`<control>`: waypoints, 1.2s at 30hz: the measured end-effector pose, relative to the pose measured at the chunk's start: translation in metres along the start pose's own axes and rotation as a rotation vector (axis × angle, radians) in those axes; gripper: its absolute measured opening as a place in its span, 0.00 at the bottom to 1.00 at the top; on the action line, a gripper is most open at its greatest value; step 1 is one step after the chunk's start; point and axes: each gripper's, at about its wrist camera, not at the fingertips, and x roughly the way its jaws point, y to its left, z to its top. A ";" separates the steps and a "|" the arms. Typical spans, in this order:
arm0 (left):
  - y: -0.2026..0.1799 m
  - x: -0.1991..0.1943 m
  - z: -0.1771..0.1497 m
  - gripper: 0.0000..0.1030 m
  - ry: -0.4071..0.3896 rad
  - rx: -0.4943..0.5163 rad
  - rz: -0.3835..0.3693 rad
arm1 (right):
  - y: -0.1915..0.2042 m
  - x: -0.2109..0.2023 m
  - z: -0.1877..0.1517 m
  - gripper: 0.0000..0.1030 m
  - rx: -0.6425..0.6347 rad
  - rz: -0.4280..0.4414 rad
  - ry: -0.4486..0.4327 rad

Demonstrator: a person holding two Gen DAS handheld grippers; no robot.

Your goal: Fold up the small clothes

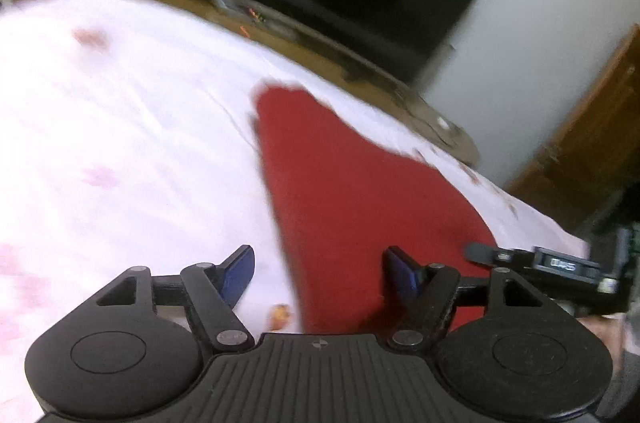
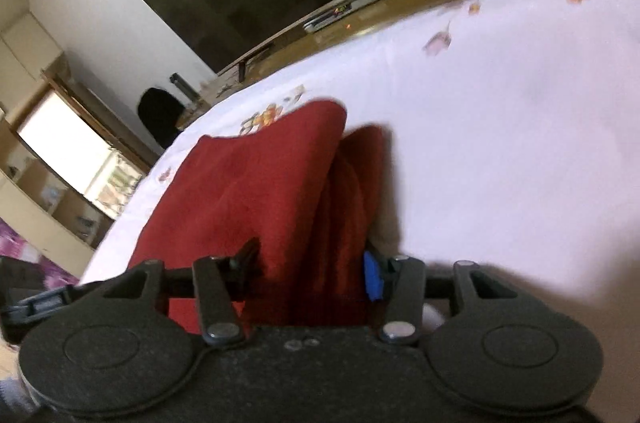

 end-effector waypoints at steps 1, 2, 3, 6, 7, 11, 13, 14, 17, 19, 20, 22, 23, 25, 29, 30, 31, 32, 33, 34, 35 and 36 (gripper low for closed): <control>-0.002 -0.014 0.002 0.69 -0.039 0.007 0.026 | 0.005 -0.009 0.002 0.47 -0.028 -0.031 -0.025; -0.006 -0.026 0.002 0.69 -0.076 0.003 0.033 | 0.011 -0.021 0.004 0.45 -0.063 -0.062 -0.063; -0.011 -0.035 0.003 0.69 -0.108 -0.003 0.011 | 0.018 -0.032 0.005 0.42 -0.091 -0.077 -0.099; -0.043 -0.029 0.002 0.69 -0.102 0.075 -0.015 | 0.038 -0.044 0.006 0.41 -0.168 -0.043 -0.128; -0.054 -0.019 0.002 0.69 -0.086 0.115 -0.008 | 0.048 -0.040 0.004 0.41 -0.221 -0.047 -0.121; -0.083 0.029 -0.008 0.69 -0.017 0.207 0.051 | 0.073 -0.005 -0.001 0.33 -0.376 -0.106 -0.056; -0.090 0.040 -0.013 0.69 0.017 0.242 0.086 | 0.070 0.012 -0.006 0.27 -0.436 -0.209 0.004; -0.095 0.044 -0.014 0.69 0.018 0.275 0.100 | 0.064 0.015 -0.008 0.27 -0.444 -0.212 -0.001; -0.103 0.042 -0.017 0.69 0.020 0.315 0.118 | 0.057 0.015 -0.009 0.29 -0.434 -0.200 -0.002; -0.103 0.029 -0.016 0.69 0.013 0.310 0.118 | 0.061 0.013 -0.010 0.29 -0.443 -0.203 0.007; -0.106 0.022 -0.015 0.69 0.007 0.307 0.120 | 0.063 0.012 -0.009 0.30 -0.440 -0.206 0.008; -0.102 -0.006 -0.018 0.69 -0.030 0.313 0.106 | 0.069 0.004 -0.011 0.32 -0.437 -0.209 -0.004; -0.103 -0.017 -0.021 0.69 -0.048 0.315 0.107 | 0.073 -0.006 -0.014 0.34 -0.446 -0.209 -0.016; -0.102 -0.030 -0.028 0.69 -0.059 0.308 0.115 | 0.077 -0.026 -0.023 0.37 -0.452 -0.188 -0.032; -0.102 -0.038 -0.050 0.69 -0.039 0.315 0.129 | 0.085 -0.043 -0.049 0.37 -0.481 -0.177 -0.003; -0.102 -0.035 -0.056 0.69 -0.020 0.323 0.145 | 0.086 -0.041 -0.055 0.36 -0.488 -0.185 0.010; -0.101 -0.031 -0.062 0.69 0.005 0.340 0.170 | 0.083 -0.036 -0.061 0.35 -0.492 -0.205 0.038; -0.101 -0.028 -0.067 0.69 0.018 0.358 0.184 | 0.081 -0.029 -0.064 0.34 -0.496 -0.242 0.062; -0.100 -0.027 -0.072 0.69 0.014 0.370 0.188 | 0.078 -0.025 -0.067 0.34 -0.500 -0.261 0.067; -0.098 -0.027 -0.073 0.69 0.008 0.368 0.185 | 0.074 -0.023 -0.066 0.34 -0.485 -0.253 0.055; -0.097 -0.029 -0.072 0.69 0.006 0.363 0.183 | 0.073 -0.023 -0.064 0.34 -0.469 -0.250 0.058; -0.096 -0.034 -0.071 0.69 0.001 0.355 0.185 | 0.073 -0.022 -0.061 0.33 -0.464 -0.251 0.064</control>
